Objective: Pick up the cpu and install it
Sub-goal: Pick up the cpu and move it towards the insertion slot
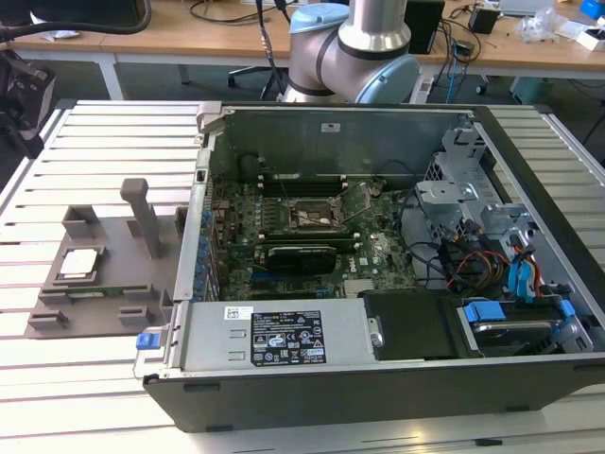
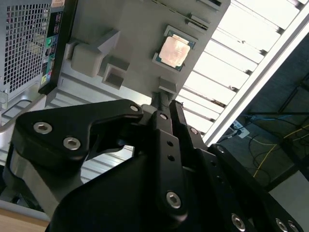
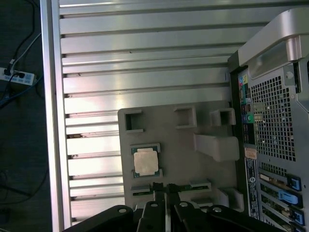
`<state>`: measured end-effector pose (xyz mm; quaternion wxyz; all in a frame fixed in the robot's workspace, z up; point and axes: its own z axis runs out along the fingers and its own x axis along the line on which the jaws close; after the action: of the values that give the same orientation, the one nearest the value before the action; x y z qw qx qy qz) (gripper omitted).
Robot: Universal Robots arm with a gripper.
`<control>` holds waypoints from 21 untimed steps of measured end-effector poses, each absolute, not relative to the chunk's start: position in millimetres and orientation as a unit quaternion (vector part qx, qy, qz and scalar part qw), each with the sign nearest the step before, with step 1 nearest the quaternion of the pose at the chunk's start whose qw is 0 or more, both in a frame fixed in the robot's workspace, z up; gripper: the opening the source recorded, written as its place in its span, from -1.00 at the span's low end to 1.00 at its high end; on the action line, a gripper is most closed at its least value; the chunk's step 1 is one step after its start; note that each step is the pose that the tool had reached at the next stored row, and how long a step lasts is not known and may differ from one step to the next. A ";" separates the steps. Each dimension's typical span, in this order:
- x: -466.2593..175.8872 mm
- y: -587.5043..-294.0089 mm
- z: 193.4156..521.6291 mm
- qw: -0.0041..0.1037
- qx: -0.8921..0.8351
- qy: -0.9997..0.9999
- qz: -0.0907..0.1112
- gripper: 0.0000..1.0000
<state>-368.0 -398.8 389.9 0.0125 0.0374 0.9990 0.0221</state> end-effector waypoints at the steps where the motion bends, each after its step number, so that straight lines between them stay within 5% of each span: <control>1: -368.1 -398.8 389.9 0.012 0.037 0.999 0.022 -0.54; 5: -368.2 -398.9 389.9 0.012 0.037 0.999 0.022 -0.17; 7: -368.4 -398.9 389.9 0.013 0.037 0.999 0.022 0.31; 9: -368.5 -398.9 389.9 0.012 0.037 0.999 0.022 0.44; 21: -368.8 -398.8 380.4 0.012 0.037 0.999 0.021 0.44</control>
<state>-368.8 -398.8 380.4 0.0125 0.0374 0.9990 0.0214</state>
